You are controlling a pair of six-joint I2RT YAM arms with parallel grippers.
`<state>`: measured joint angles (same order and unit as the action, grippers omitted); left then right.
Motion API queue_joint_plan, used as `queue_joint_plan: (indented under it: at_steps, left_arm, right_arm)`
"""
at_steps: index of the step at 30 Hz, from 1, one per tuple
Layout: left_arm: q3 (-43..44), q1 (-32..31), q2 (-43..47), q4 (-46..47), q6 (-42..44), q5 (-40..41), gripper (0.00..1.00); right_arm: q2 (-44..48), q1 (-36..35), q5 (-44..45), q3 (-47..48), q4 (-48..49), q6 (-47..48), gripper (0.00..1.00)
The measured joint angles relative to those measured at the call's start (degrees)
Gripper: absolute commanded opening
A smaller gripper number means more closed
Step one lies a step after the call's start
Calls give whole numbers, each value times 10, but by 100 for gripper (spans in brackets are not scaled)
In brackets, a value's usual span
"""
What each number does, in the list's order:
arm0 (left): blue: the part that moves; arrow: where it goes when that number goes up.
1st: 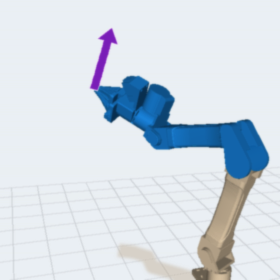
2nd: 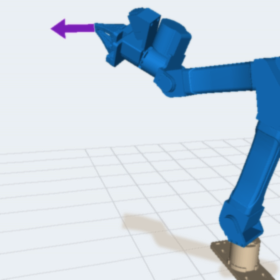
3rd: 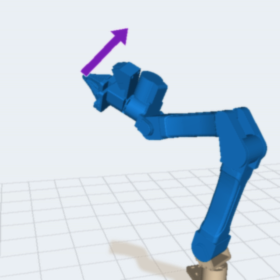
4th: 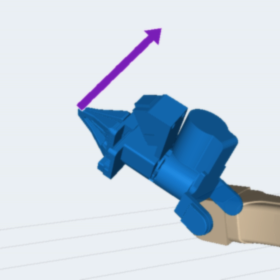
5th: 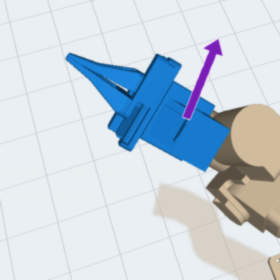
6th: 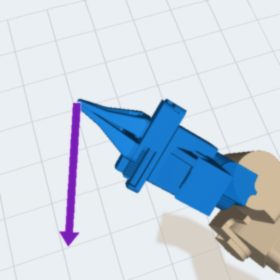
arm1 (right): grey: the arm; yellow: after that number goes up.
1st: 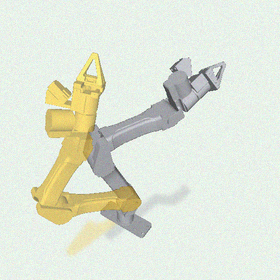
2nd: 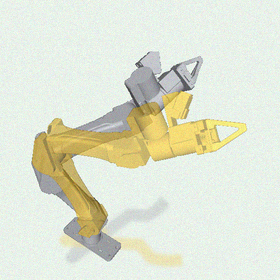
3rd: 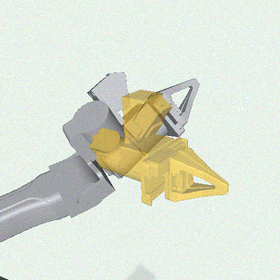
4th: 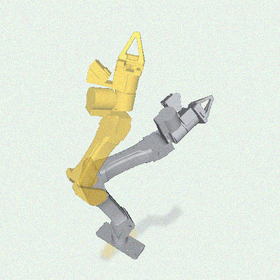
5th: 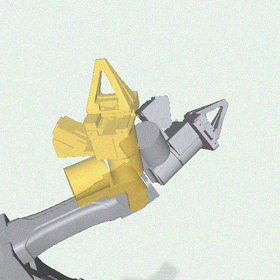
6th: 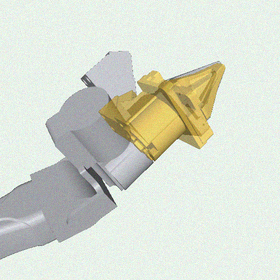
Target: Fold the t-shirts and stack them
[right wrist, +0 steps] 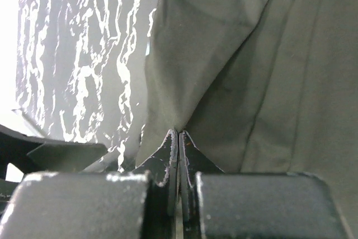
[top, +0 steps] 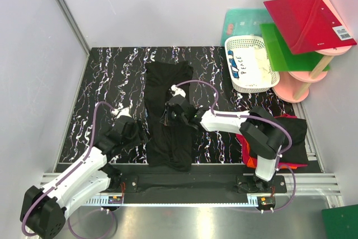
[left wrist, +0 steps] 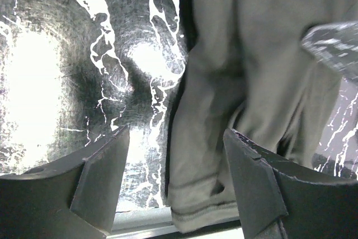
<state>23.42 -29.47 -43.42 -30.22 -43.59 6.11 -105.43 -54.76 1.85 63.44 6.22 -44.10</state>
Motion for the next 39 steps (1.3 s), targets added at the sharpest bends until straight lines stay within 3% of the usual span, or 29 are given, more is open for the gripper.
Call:
queue_joint_plan:
  at_steps: [5, 7, 8, 11, 15, 17, 19, 24, 27, 28, 31, 34, 37, 39]
  left_arm:
    - [-3, 0, -10, 3, 0, 0, 73]
    - [-3, 0, -15, 4, 0, 0, 75]
    - [-3, 0, -19, 4, 0, -1, 81]
    - [-3, 0, -37, 6, 5, -2, 99]
    - [-3, -1, -51, 9, 5, -4, 99]
    - [-3, -4, -50, 11, 5, -7, 96]
    - [-5, -10, -42, 20, 2, -12, 86]
    - [-44, -25, 10, 54, -21, -29, 72]
    - [-78, -28, 35, 69, -47, -40, 57]
    - [-87, -28, 38, 71, -54, -43, 48]
    - [-104, -29, 41, 86, -79, -54, 48]
    - [-111, -34, 35, 101, -97, -69, 57]
    - [-111, -45, 19, 125, -117, -86, 59]
    - [-111, -57, 8, 138, -126, -94, 35]
  right_arm:
    - [2, 0, 34, 0, -7, 16, 6]
    - [2, 0, 46, 0, -16, 21, 12]
    - [2, 0, 50, 0, -21, 23, 29]
    - [-8, 0, 57, 13, -40, 29, 63]
    - [-23, 0, 54, 26, -54, 42, 92]
    - [-21, -1, 56, 23, -58, 44, 93]
    - [-5, -3, 57, 8, -60, 49, 93]
    - [94, -6, 74, -52, -70, 53, 91]
    - [163, -7, 93, -77, -69, 55, 90]
    - [180, -7, 99, -82, -69, 56, 89]
    - [206, -7, 114, -94, -65, 57, 89]
    - [205, -7, 121, -102, -66, 57, 89]
    - [197, -7, 115, -103, -66, 55, 88]
    - [188, -7, 97, -103, -66, 54, 85]
